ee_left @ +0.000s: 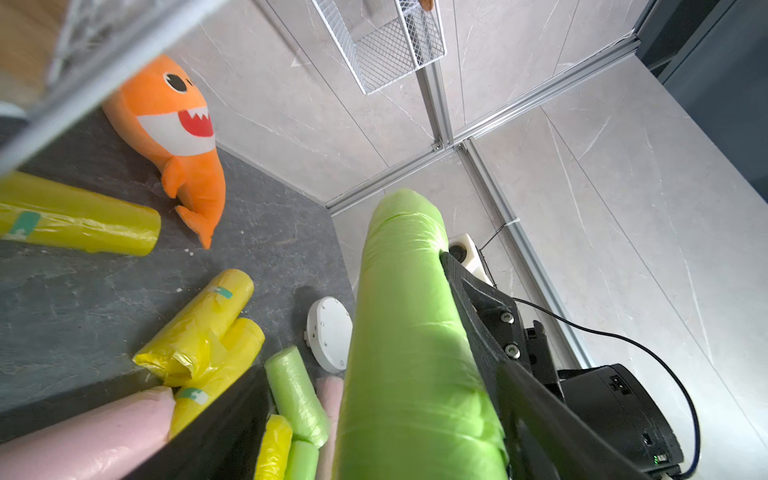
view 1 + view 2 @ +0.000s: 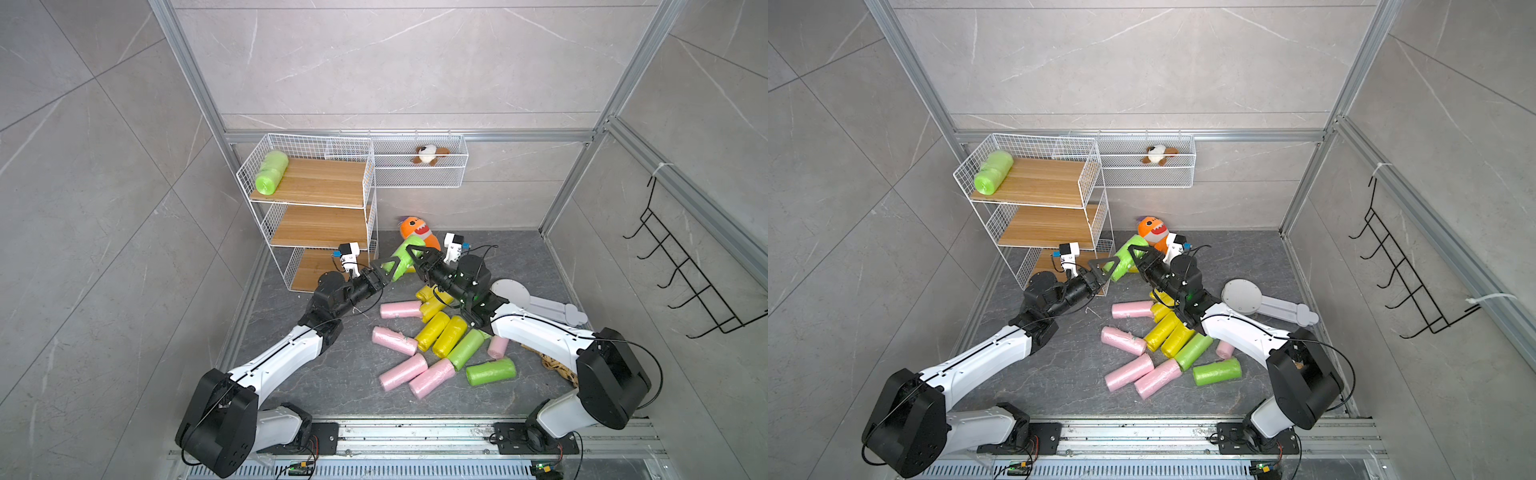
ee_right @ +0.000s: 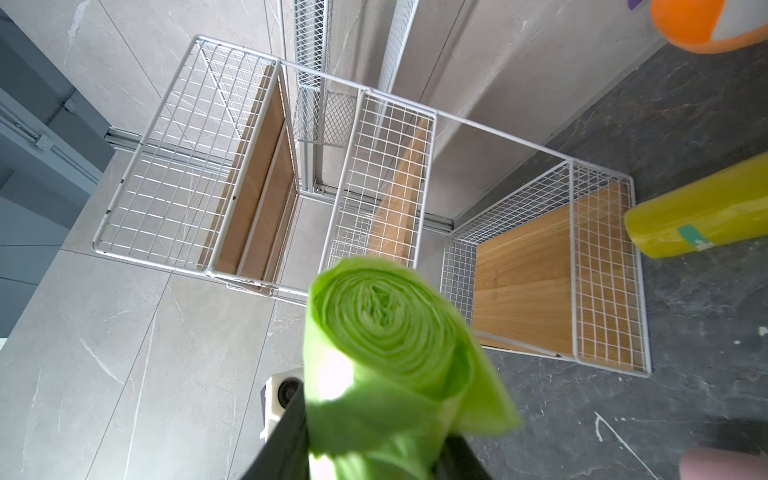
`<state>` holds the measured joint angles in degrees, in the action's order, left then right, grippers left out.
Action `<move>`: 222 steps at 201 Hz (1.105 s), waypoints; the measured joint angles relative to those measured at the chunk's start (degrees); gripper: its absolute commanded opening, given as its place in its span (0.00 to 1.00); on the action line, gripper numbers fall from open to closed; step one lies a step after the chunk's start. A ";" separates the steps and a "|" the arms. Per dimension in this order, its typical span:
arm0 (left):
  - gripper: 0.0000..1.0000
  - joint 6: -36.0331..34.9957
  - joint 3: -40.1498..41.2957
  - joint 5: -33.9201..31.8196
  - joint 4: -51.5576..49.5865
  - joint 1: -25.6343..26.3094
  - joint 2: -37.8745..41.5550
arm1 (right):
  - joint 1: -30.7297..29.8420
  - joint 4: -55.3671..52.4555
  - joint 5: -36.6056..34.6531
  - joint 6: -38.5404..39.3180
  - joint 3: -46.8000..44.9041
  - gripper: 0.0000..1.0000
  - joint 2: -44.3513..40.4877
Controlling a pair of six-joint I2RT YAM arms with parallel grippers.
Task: Sort the rolls of trash bags by color and place them on the shelf
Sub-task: Place the roll of trash bags on the shelf.
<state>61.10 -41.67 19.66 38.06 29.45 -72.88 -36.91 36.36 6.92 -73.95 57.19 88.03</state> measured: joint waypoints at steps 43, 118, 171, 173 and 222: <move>0.50 2.19 0.00 0.94 2.67 0.46 -0.98 | 0.00 0.44 -0.04 -0.11 -0.79 0.38 0.00; 0.08 2.51 0.00 1.92 1.42 0.46 -0.70 | -0.13 1.16 -1.18 -0.09 -1.81 0.77 -0.81; 0.00 -2.95 -1.05 1.40 -8.37 0.44 4.04 | -0.15 -1.49 -2.62 2.84 -4.07 1.00 -6.64; 0.00 -3.23 -1.22 1.38 -8.72 0.44 4.17 | -0.15 -1.64 -2.62 3.04 -4.17 0.99 -6.91; 0.00 -13.16 -9.18 -0.15 -23.06 0.37 8.02 | -0.15 -7.02 -2.60 9.81 -7.67 1.00 -15.85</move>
<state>47.94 -50.85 19.51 15.00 29.82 -64.86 -37.06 29.34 4.32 -64.14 49.52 72.18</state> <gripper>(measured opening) 0.404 0.995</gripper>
